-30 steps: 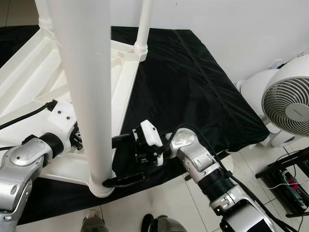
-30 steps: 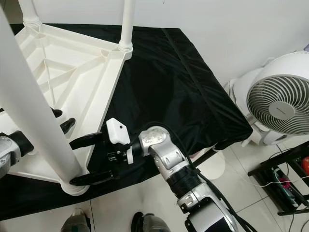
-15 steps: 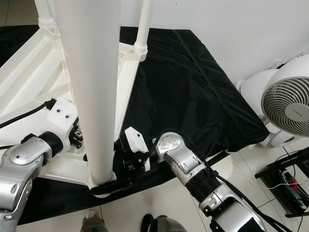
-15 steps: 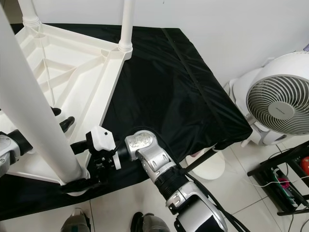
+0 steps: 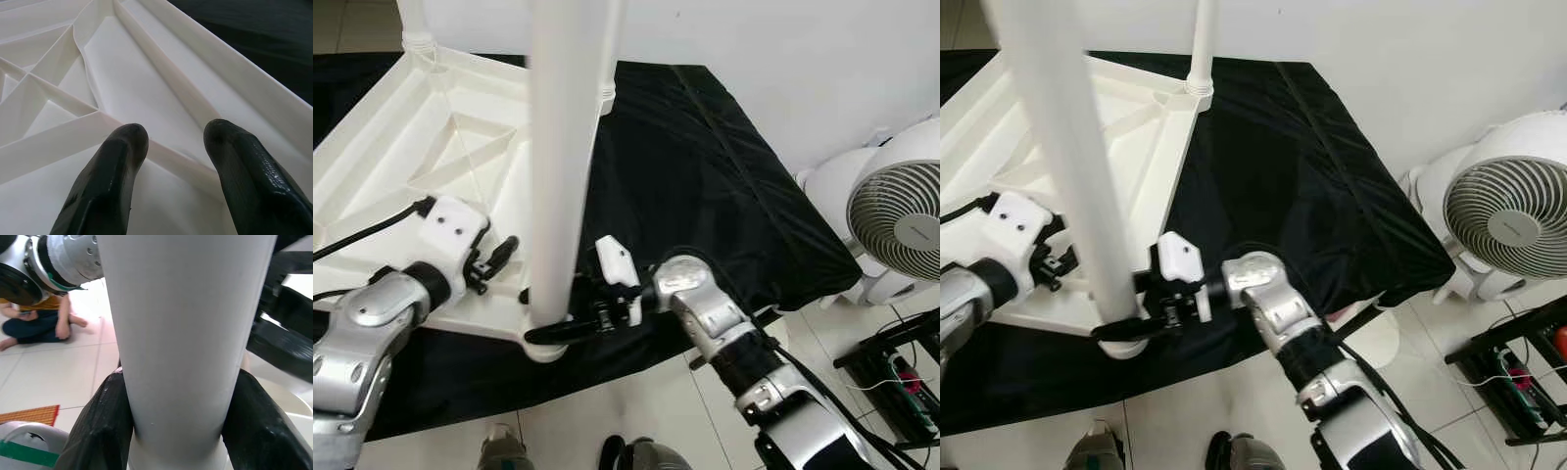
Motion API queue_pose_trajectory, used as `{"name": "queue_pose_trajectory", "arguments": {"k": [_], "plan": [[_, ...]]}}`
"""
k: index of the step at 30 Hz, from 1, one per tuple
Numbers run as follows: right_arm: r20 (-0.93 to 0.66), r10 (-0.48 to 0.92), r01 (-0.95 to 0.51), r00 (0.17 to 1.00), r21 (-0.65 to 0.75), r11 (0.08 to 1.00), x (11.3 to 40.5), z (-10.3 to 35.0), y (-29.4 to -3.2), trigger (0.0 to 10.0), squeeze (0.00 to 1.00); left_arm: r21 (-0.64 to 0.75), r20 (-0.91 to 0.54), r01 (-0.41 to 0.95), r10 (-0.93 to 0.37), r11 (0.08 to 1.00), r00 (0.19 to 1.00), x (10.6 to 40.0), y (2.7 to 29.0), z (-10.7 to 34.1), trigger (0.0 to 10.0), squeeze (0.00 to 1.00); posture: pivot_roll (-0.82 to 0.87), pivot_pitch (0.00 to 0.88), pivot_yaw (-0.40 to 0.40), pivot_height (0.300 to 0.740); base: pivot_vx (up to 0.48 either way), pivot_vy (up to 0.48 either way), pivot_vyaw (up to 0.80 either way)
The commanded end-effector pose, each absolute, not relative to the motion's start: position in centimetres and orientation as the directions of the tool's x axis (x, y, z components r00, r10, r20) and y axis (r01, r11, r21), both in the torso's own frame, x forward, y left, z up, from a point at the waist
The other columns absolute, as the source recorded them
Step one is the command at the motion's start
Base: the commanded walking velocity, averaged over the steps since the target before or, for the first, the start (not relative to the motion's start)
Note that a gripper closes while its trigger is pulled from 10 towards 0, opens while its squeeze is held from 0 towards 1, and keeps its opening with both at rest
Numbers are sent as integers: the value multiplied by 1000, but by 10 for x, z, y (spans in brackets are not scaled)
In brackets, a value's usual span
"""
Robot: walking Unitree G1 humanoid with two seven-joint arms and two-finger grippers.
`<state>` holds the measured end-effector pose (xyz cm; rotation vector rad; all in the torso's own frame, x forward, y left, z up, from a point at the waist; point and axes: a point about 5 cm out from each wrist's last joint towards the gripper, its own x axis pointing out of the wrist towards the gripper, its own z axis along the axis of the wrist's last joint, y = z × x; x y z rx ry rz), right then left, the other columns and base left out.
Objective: Building children table
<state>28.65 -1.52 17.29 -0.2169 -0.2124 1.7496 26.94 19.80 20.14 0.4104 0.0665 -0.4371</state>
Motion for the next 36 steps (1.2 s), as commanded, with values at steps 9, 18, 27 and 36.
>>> {"name": "queue_pose_trajectory", "arguments": {"k": [9,18,27,36], "plan": [[-56,985,-971,160,-186,147,292,145,-85,0,0,373,-154,495,-473,785,867,285,179,198,10000,0,133,162,-128,740,0,0,0],[-119,904,-910,411,-119,398,278,112,-127,0,0,378,-156,532,-514,758,843,293,171,199,10000,0,107,162,-93,740,0,0,0],[-180,767,-788,616,-129,602,271,90,-148,0,0,389,-157,547,-532,741,832,298,168,200,10000,0,97,158,-83,740,0,0,0],[-191,621,-647,760,-132,751,271,80,-157,0,0,392,-153,551,-539,737,828,299,168,199,10000,0,101,145,-86,740,0,0,0]]}}
